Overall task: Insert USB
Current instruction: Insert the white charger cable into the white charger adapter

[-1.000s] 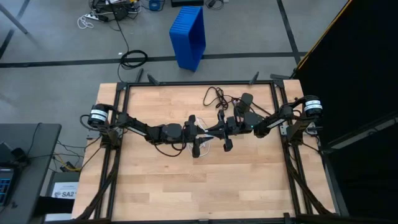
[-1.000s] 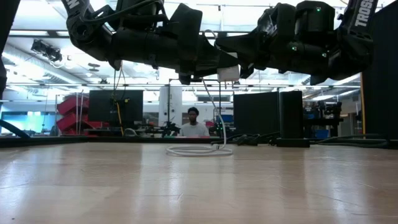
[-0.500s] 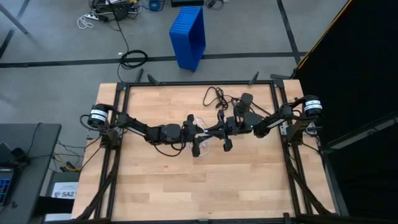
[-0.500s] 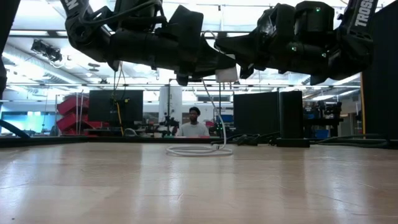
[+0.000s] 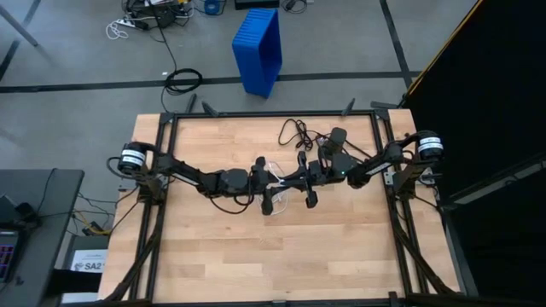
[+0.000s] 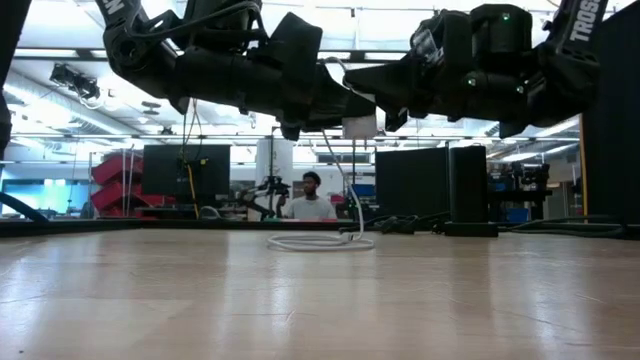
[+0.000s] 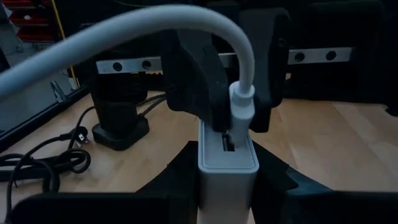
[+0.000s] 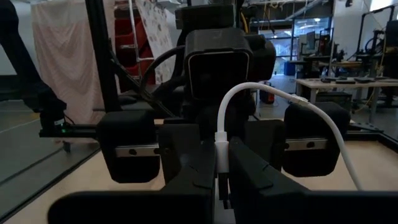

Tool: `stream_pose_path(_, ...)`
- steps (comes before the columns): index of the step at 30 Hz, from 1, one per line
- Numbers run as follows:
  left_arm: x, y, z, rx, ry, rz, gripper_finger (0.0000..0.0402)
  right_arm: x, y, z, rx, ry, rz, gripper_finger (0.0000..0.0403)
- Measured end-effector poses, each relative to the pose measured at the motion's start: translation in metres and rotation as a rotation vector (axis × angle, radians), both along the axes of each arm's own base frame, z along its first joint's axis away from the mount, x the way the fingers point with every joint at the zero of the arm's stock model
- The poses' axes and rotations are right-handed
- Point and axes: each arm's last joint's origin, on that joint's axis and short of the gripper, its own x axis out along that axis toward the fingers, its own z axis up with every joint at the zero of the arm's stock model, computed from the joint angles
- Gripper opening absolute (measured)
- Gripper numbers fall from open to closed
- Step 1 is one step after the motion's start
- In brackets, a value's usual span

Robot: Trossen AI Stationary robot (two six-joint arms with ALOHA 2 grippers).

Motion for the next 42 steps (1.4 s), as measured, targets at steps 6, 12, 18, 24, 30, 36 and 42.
stream_pose_path(6,0.0,0.0,0.0,0.0,0.006,-0.002,0.0075,0.0,0.0,-0.001,-0.015,0.006,0.006,0.0)
stream_pose_path(12,-0.002,-0.001,0.002,0.005,0.015,0.012,0.0075,0.0,0.0,-0.003,-0.016,0.021,0.007,0.0)
stream_pose_path(18,-0.017,0.001,0.005,0.005,0.017,0.018,0.0075,0.0,0.0,-0.003,-0.018,0.024,0.011,0.0)
stream_pose_path(24,-0.026,0.0,0.008,-0.018,-0.018,0.015,0.0075,-0.001,0.001,-0.006,-0.032,0.039,0.017,0.0)
stream_pose_path(30,-0.026,-0.001,0.005,-0.027,0.006,-0.025,0.0075,-0.001,0.001,-0.006,-0.042,0.032,0.027,0.0001)
stream_pose_path(36,-0.026,-0.001,0.002,-0.025,0.038,-0.033,0.0075,-0.001,0.001,-0.009,-0.039,0.06,0.03,0.0001)
stream_pose_path(42,-0.026,-0.002,0.0,-0.01,0.063,-0.041,0.0075,-0.001,0.0,-0.016,-0.022,0.143,0.054,0.0004)
